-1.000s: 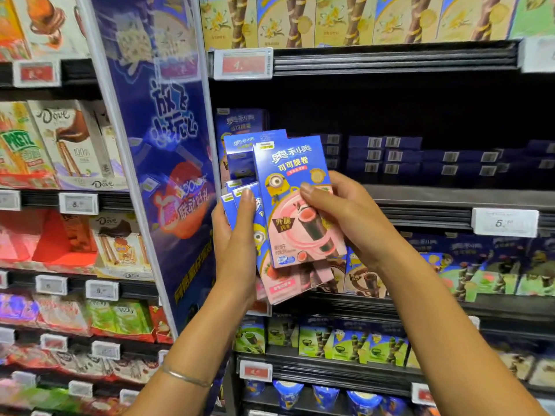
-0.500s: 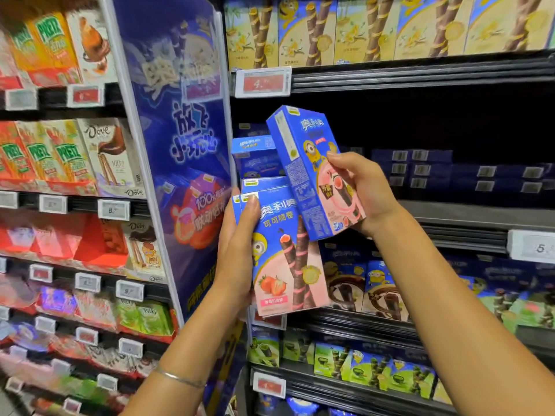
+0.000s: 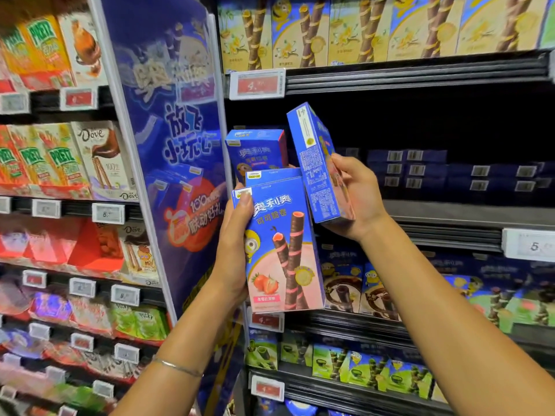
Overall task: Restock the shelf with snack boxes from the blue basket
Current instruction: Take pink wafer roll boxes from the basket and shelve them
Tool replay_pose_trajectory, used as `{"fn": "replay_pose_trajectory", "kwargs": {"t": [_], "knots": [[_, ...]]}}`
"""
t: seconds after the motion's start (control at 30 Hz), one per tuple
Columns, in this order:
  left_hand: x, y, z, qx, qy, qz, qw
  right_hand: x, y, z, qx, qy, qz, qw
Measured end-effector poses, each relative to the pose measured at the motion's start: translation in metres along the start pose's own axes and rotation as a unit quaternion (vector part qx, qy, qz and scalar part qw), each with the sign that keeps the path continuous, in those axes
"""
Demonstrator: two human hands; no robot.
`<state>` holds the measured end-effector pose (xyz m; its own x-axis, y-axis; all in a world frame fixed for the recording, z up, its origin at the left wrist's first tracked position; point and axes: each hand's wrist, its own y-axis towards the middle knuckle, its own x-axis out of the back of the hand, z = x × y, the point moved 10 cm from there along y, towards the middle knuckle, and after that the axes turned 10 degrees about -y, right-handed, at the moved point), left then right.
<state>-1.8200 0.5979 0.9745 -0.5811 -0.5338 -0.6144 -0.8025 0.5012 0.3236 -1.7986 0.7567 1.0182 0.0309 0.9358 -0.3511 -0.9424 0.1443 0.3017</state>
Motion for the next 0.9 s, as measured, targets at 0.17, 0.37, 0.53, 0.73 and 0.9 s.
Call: {"fn": "replay_pose_trajectory", "kwargs": {"t": [0.17, 0.37, 0.53, 0.73, 0.9], "knots": [[-0.005, -0.002, -0.005, -0.011, -0.002, 0.015, 1.000, 0.008, -0.004, 0.014, 0.041, 0.054, -0.002, 0.998], [-0.011, -0.002, 0.000, -0.002, -0.005, 0.033, 0.999, 0.040, -0.020, 0.034, 0.089, 0.128, -0.011, 0.988], [-0.009, 0.001, 0.008, 0.014, -0.004, 0.030, 0.999, 0.077, -0.021, 0.046, 0.071, 0.054, -0.114, 0.989], [-0.012, 0.005, 0.017, 0.046, 0.002, 0.036, 0.998, 0.098, 0.000, 0.051, 0.021, -0.050, -0.188, 0.981], [-0.007, 0.008, 0.018, 0.055, -0.014, 0.013, 0.998, 0.099, 0.010, 0.039, -0.025, -0.093, -0.213, 0.972]]}}
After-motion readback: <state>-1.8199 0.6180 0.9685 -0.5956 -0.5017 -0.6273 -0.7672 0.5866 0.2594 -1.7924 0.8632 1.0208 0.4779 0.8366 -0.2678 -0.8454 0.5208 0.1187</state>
